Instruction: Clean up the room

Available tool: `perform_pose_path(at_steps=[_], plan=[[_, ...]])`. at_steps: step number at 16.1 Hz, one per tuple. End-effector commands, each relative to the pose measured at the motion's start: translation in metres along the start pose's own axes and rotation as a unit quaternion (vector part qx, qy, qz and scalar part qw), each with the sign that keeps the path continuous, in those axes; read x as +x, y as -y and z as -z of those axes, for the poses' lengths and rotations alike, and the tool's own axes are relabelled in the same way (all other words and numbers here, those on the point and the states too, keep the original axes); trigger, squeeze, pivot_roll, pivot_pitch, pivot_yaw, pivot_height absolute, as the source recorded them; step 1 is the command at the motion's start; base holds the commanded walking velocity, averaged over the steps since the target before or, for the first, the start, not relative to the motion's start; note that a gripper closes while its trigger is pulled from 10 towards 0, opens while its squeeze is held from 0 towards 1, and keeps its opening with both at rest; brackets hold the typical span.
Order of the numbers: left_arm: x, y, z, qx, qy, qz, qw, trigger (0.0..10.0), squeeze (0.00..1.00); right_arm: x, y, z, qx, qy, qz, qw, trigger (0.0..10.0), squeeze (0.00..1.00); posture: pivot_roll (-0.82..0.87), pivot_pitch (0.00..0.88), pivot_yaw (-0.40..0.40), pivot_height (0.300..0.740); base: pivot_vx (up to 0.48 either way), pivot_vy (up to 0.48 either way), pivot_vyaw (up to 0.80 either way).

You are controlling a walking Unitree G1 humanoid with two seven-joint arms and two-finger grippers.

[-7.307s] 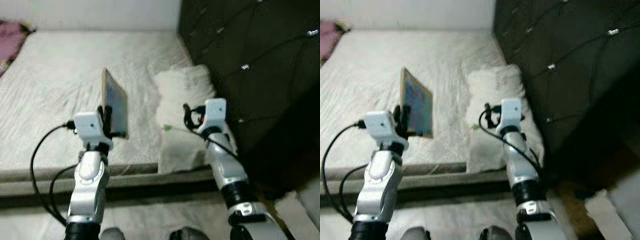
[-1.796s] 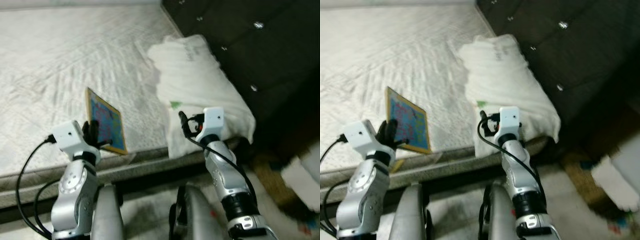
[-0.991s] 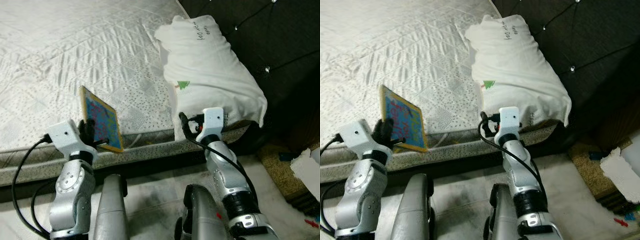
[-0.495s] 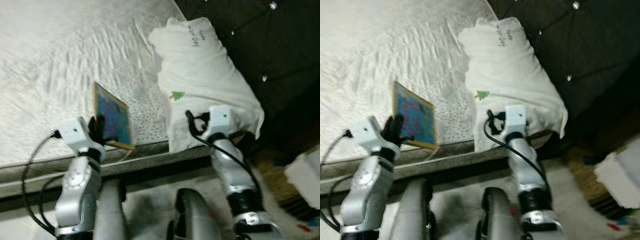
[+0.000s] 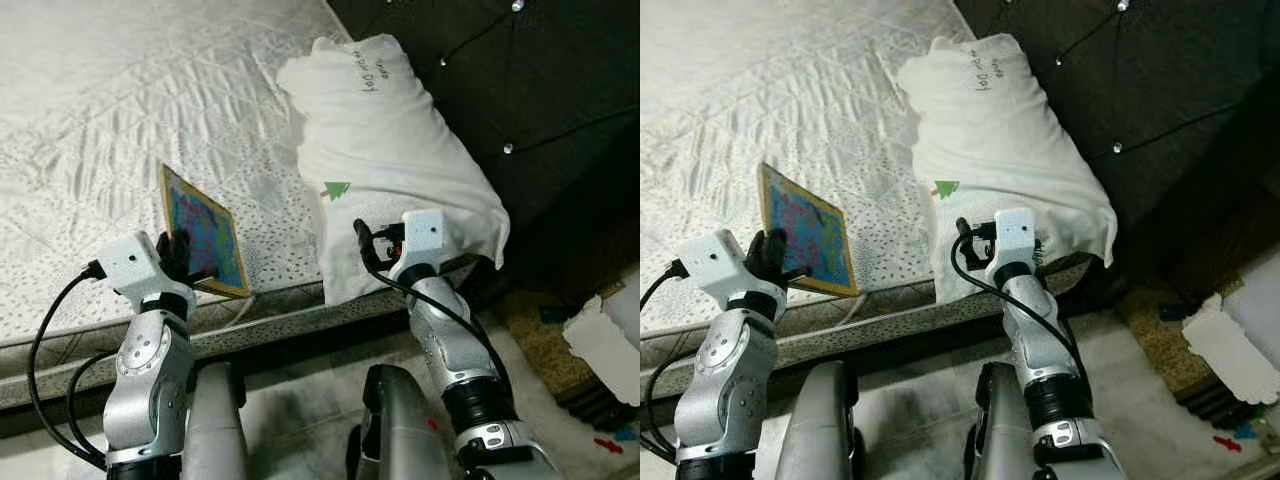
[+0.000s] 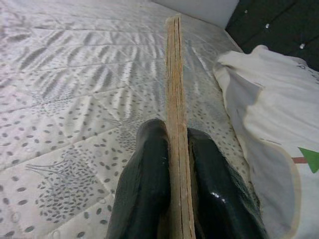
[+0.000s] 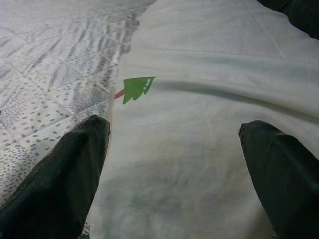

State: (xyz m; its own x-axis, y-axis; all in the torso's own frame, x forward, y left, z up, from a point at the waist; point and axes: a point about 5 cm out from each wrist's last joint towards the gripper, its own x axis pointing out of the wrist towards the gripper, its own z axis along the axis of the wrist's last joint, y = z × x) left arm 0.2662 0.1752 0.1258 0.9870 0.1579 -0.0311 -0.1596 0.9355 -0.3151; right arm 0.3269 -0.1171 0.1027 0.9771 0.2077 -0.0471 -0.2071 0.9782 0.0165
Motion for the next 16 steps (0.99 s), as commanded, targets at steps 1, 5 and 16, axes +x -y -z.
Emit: perform_pose_path(at_steps=[1, 5, 16], plan=[[0.005, 0.006, -0.007, -0.010, 0.020, 0.007, 1.000, 10.0, 0.00, -0.001, 0.000, 0.000, 0.003, 0.002, -0.002, 1.000, 10.0, 0.00, 0.10, 0.134, -0.035, 0.572, 0.000, 0.000, 0.00], [0.015, 0.007, -0.014, -0.018, 0.035, 0.009, 0.999, 10.0, 0.00, -0.001, 0.001, 0.001, 0.005, 0.001, -0.001, 1.000, 10.0, 0.00, 0.09, 0.130, -0.037, 0.562, 0.000, 0.000, 0.00], [0.080, 0.021, -0.011, -0.235, 0.019, 0.048, 0.971, 10.0, 0.00, -0.027, 0.032, -0.001, -0.043, -0.004, 0.011, 0.999, 10.0, 0.00, -0.02, 0.142, -0.057, 0.562, 0.000, 0.000, 0.00]])
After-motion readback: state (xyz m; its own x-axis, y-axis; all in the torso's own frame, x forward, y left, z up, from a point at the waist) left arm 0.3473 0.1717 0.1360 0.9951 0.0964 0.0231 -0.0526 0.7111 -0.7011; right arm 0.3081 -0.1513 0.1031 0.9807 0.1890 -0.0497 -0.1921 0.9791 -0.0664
